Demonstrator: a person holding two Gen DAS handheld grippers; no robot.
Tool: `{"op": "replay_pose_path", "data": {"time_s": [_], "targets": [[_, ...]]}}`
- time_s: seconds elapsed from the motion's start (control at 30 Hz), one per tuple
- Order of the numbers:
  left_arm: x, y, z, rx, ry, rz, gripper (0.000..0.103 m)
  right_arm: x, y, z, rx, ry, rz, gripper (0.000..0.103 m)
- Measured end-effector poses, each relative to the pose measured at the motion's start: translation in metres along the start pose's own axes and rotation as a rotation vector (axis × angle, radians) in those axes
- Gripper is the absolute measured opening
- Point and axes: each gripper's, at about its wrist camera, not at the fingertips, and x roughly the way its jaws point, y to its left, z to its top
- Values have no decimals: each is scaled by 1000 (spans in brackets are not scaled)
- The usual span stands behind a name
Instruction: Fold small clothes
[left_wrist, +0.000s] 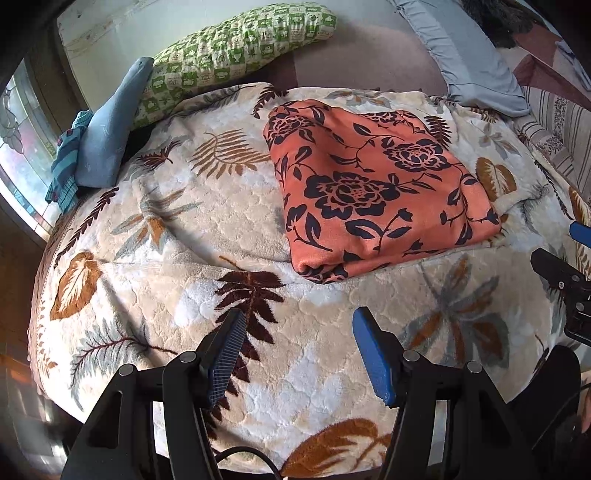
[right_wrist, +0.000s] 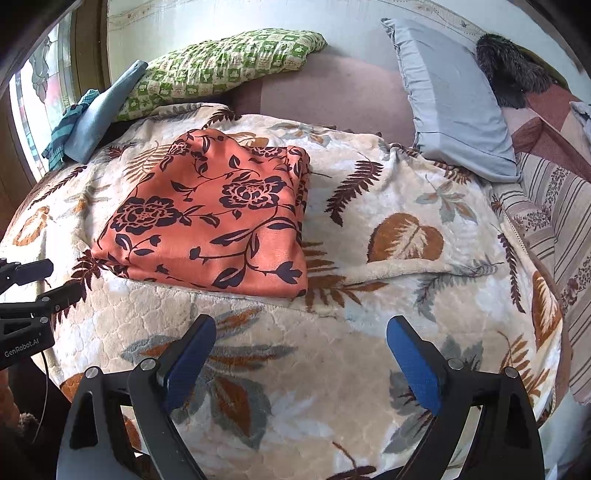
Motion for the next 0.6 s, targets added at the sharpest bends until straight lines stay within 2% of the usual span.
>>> {"op": "replay_pose_path", "data": {"time_s": [0.37, 0.6], "targets": [[6, -2, -5, 48, 56, -62, 60, 8, -3, 3, -10, 27, -9, 94], [-7, -15, -5, 87, 24, -93, 60, 7, 0, 2, -28, 30, -17, 94]]}}
